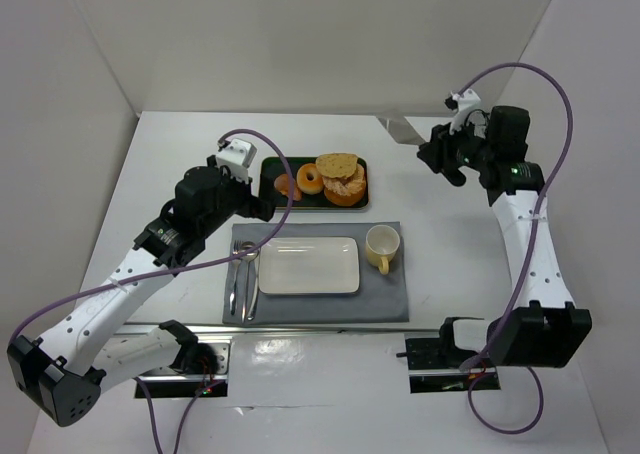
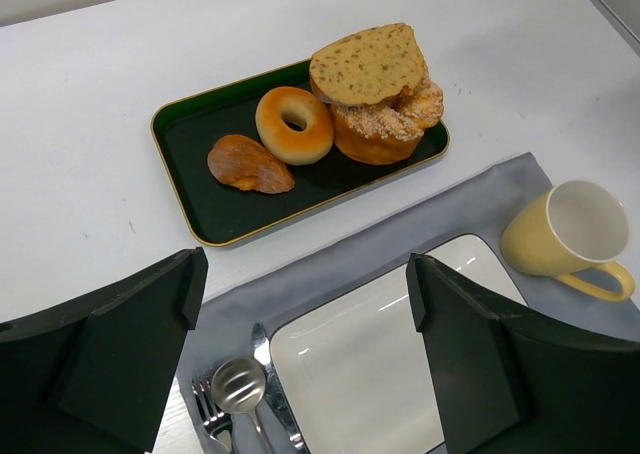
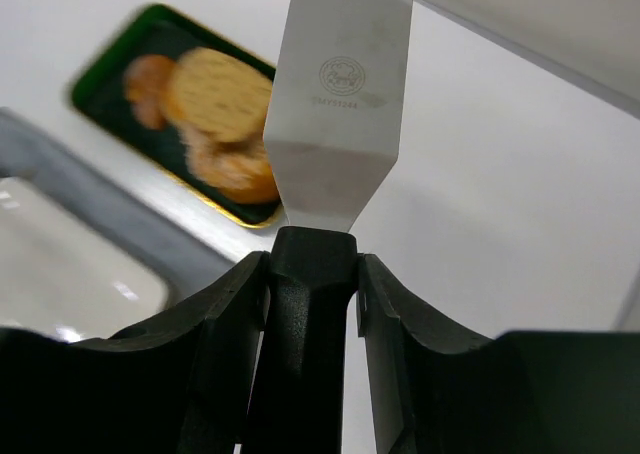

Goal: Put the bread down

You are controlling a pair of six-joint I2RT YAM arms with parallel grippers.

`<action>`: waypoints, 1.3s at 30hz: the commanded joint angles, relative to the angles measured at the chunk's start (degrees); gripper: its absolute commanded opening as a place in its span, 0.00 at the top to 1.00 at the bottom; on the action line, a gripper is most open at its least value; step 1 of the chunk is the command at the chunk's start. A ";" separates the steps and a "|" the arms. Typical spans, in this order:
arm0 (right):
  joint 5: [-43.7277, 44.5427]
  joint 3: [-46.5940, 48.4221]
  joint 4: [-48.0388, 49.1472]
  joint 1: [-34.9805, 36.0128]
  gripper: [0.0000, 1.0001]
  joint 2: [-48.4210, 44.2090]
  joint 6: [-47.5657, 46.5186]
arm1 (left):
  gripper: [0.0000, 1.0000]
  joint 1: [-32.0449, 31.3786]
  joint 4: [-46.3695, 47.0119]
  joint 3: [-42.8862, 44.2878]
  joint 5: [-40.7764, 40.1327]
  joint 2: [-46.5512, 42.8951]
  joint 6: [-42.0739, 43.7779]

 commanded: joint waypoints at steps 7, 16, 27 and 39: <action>-29.31 13.27 -10.69 6.92 1.00 9.77 2.37 | 0.00 -0.24 2.45 -0.59 -5.01 -2.69 0.85; -34.95 18.02 -10.17 17.20 1.00 20.42 5.72 | 0.00 -0.24 4.03 -2.18 -15.92 -7.61 -1.09; -22.05 17.42 2.04 30.39 1.00 27.20 15.82 | 0.00 -0.24 4.56 -3.23 -18.30 -9.55 -1.61; -9.91 10.29 14.18 36.28 1.00 30.97 23.03 | 0.00 -0.24 4.56 -3.23 -18.30 -9.55 -1.61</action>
